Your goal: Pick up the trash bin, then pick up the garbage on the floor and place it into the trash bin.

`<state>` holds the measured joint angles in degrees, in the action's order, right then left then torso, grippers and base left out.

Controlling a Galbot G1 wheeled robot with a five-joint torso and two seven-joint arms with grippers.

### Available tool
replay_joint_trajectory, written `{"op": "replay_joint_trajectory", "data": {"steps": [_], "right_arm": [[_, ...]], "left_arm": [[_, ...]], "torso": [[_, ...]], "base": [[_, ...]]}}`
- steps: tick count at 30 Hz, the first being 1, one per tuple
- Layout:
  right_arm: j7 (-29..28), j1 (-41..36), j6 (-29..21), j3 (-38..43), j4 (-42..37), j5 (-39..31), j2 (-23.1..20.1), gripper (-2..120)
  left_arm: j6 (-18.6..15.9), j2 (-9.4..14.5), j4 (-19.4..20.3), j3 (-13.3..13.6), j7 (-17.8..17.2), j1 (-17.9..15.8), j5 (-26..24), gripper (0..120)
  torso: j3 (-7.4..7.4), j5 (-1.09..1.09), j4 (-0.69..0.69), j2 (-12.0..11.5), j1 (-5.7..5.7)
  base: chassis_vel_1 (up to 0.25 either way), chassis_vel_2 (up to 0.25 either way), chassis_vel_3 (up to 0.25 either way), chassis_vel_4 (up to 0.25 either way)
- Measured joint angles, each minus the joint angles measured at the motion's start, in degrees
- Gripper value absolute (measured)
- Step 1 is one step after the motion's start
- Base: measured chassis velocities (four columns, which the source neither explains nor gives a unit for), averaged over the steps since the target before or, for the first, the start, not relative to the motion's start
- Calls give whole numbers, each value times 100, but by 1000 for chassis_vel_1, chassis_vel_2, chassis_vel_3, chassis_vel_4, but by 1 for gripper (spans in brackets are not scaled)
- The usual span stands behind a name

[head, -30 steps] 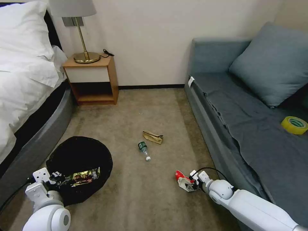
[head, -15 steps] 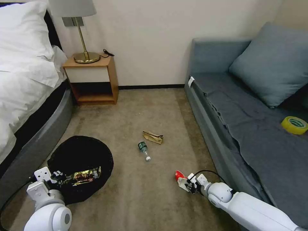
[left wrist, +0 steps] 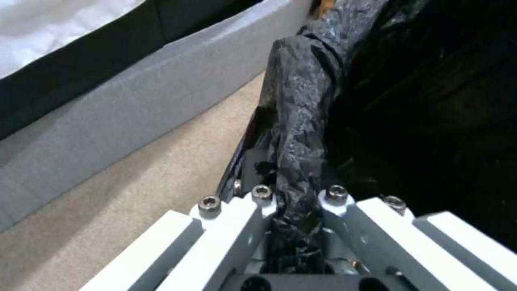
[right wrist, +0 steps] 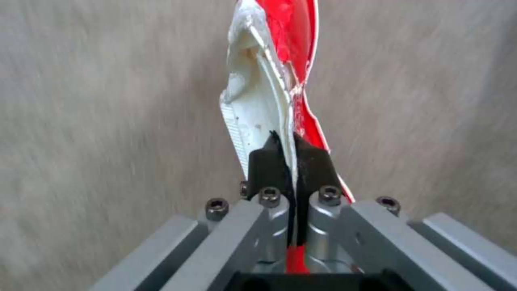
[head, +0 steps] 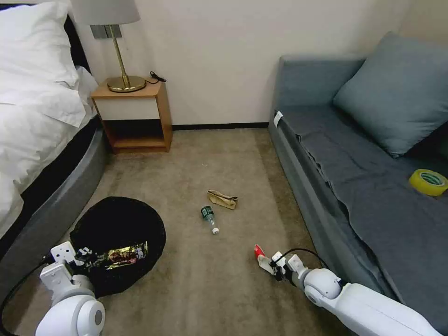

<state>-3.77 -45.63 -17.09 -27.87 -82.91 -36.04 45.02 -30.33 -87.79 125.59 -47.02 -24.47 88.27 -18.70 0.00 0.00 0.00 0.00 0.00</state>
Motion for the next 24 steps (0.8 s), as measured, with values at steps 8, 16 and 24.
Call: {"op": "replay_joint_trajectory", "data": {"steps": [8,16,24], "right_arm": [[-416,538,171,304,-1894,-965,-230,0],[-1272,1856,105,-781,-3057,-2000,529,0],[-2061,2640,-9,-2238,-2591,-2116,1873,0]], "left_arm": [[-38,35,31,175,-6,45,2,2],[-59,-1,93,447,-25,115,108,2],[-72,-75,182,595,-41,155,234,2]], "torso": [[0,-2,0,0,0],[0,-2,2,0,0],[0,-2,1,0,0]], "base": [[0,0,0,0],[0,0,0,0],[0,0,0,0]]}}
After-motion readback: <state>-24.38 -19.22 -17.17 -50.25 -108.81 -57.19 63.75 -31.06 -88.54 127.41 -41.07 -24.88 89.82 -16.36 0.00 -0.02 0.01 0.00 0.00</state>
